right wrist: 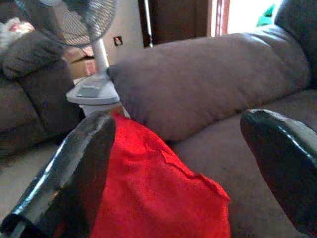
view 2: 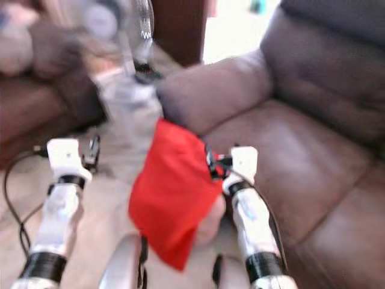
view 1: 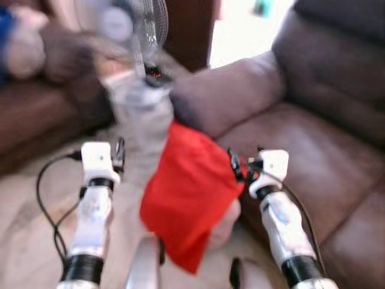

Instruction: Move the pillow to the sofa from floor

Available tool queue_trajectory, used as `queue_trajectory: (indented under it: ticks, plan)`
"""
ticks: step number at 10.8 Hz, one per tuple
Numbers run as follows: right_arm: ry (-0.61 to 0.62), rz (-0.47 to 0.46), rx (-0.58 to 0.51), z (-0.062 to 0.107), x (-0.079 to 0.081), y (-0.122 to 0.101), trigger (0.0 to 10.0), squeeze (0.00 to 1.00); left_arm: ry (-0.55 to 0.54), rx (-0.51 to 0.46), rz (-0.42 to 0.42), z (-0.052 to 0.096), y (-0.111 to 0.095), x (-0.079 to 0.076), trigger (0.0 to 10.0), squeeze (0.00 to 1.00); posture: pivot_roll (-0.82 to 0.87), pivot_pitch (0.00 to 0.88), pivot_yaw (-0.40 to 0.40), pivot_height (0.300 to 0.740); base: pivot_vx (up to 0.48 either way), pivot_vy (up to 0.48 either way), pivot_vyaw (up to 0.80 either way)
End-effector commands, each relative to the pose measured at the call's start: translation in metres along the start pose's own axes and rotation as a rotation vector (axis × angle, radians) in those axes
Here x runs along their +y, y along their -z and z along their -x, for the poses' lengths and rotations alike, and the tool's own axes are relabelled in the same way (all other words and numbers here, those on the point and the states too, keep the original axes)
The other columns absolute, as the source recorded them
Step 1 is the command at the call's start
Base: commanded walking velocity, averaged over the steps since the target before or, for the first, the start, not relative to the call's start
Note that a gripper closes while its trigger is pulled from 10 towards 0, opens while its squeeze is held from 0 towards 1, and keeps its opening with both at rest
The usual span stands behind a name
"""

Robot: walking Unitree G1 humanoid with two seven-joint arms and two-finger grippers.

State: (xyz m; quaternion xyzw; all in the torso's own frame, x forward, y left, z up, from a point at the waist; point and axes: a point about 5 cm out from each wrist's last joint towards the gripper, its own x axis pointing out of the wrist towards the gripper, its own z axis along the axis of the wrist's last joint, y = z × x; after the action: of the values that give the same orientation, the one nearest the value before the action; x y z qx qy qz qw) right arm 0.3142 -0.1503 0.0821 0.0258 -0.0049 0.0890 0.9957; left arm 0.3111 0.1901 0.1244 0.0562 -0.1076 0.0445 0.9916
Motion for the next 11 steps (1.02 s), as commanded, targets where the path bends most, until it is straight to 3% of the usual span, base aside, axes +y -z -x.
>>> queue_trajectory:
  ticks: [1, 7, 9, 11]
  plan:
    - [0.014, -0.007, 0.002, 0.0001, -0.0037, -0.001, 10.0, 0.0, 0.023, 0.001, 0.009, -0.0013, -0.0012, -0.0042, 10.0, 0.0, 0.05, 0.072, -0.064, 0.604, 0.0, 0.0, 0.0]
    - [0.023, -0.01, 0.014, 0.0009, -0.0039, 0.0013, 10.0, 0.0, 0.04, 0.008, 0.02, -0.001, -0.0013, -0.005, 10.0, 0.0, 0.05, 0.076, -0.063, 0.604, 0.0, 0.0, 0.0]
    - [0.012, 0.055, 0.012, 0.0021, -0.0027, 0.0021, 10.0, 0.0, 0.035, 0.01, 0.019, -0.0014, -0.0014, -0.0041, 10.0, 0.0, 0.05, 0.079, -0.063, 0.604, 0.0, 0.0, 0.0]
    - [0.022, 0.042, 0.015, 0.0017, -0.0027, 0.0025, 10.0, 0.0, 0.036, 0.01, 0.018, -0.0015, -0.0016, -0.0039, 10.0, 0.0, 0.05, 0.078, -0.062, 0.604, 0.0, 0.0, 0.7]
